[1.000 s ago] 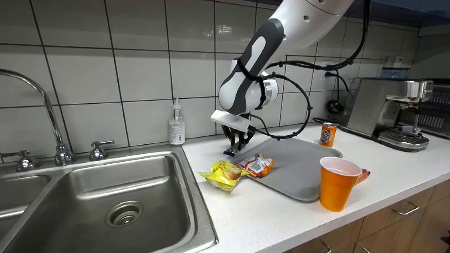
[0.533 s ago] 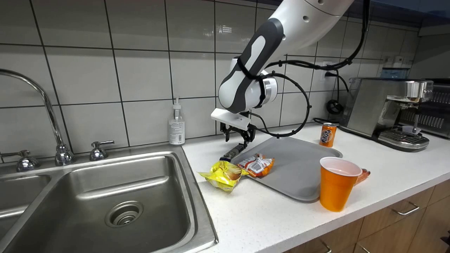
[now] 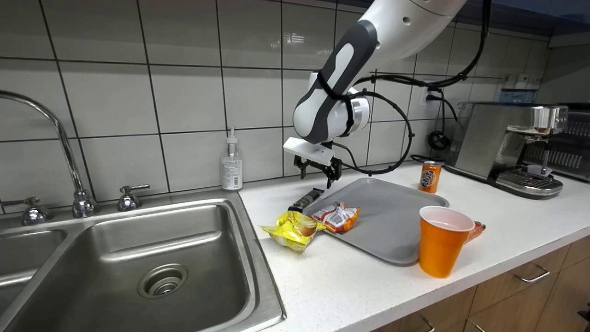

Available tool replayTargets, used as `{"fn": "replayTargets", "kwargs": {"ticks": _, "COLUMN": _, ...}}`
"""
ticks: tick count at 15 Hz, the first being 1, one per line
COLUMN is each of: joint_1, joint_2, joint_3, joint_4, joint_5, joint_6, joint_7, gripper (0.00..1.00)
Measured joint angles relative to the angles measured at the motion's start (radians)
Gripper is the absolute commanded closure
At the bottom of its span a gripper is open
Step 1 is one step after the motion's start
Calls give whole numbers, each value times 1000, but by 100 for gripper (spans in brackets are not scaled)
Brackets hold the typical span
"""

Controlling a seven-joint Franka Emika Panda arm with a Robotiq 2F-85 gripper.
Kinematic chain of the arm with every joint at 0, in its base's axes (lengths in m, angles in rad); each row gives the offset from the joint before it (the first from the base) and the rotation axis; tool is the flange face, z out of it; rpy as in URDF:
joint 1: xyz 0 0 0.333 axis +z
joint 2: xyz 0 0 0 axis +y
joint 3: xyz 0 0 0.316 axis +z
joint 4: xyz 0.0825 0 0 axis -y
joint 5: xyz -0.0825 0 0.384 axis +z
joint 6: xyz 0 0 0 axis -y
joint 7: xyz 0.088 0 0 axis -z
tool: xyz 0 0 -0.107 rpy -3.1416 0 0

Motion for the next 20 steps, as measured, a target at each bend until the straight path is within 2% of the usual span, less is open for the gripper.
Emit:
{"fn": "replayTargets", "kwargs": {"ticks": 8, "joint_1": -52, "joint_2": -60, "joint_3": -1, "joint_4": -54, "joint_5": 2, "joint_6": 0, "joint_7": -60, "gripper": 0}}
{"fn": "replayTargets", "kwargs": {"ticks": 20, "joint_1": -169, "joint_2": -114, "joint_3": 6, "joint_4": -116, "joint_5": 28, "joint_6": -1, "joint_7": -268, "gripper": 0}}
